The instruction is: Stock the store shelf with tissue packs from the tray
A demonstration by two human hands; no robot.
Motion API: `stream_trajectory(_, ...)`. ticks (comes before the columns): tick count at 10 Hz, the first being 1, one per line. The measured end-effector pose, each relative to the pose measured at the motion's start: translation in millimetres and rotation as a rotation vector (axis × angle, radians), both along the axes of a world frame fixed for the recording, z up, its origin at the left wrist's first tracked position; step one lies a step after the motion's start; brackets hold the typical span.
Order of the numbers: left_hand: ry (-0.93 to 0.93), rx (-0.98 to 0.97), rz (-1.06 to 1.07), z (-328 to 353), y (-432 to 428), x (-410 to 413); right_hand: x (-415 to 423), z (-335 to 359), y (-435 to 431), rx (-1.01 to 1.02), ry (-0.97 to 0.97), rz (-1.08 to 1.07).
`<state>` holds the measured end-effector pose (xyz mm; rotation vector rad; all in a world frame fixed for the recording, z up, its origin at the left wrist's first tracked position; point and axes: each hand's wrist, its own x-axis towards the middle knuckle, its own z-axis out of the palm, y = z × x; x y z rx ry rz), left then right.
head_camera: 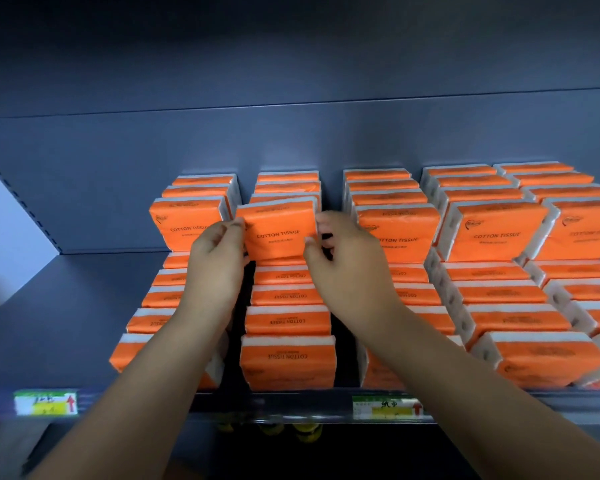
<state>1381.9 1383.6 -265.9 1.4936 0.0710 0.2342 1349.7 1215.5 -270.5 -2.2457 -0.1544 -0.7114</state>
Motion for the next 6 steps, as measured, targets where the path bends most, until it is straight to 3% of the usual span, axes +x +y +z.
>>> stream_trajectory(2,0.051,0.09,-0.111,-5,4,5,-5,3,4,0.227,0.201,0.047)
stream_trajectory(5,0.053,0.096,-0.087,-5,6,-3,-16,9,-3,0.202,0.314,0.149)
stream_trajectory(6,0.046,0.208,0.061,-5,10,-17,-33,14,-8,0.209,0.248,0.093)
